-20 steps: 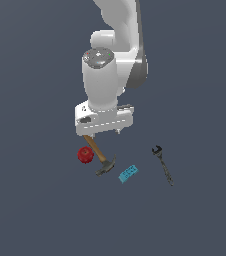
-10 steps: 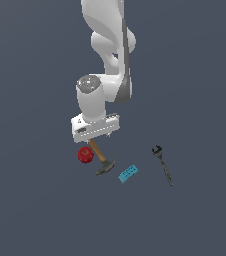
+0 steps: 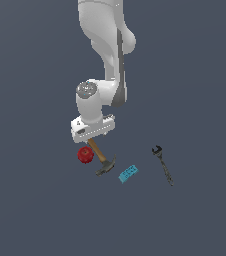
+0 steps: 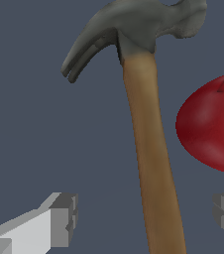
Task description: Pick up a designated object from a clutter of objects.
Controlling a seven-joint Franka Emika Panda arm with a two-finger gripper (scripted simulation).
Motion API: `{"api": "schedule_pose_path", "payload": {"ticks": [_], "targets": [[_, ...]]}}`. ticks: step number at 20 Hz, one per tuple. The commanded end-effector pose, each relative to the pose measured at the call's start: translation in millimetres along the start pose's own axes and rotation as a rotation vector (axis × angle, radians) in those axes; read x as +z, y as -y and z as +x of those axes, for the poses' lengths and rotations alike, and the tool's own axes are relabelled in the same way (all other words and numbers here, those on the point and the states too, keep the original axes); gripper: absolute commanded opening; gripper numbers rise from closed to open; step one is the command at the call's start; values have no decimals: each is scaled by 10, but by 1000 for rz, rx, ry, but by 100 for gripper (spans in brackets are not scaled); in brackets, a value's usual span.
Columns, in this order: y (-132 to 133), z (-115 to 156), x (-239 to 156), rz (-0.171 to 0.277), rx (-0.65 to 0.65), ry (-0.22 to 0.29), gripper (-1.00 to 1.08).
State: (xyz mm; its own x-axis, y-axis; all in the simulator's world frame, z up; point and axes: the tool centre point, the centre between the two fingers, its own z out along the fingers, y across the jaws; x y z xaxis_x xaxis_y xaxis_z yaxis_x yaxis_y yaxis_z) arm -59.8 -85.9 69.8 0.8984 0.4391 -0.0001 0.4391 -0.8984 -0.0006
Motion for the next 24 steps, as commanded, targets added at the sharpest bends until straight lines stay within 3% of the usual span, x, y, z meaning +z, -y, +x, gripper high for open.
{"api": "schedule_pose_path", "payload": {"ticks": [1,23,24], "targets": [[-1,-25,29,-1,-7,0,100],[3,-32,533,-1,-8,0,100],[3,-32,533,-1,-8,0,-100]]}}
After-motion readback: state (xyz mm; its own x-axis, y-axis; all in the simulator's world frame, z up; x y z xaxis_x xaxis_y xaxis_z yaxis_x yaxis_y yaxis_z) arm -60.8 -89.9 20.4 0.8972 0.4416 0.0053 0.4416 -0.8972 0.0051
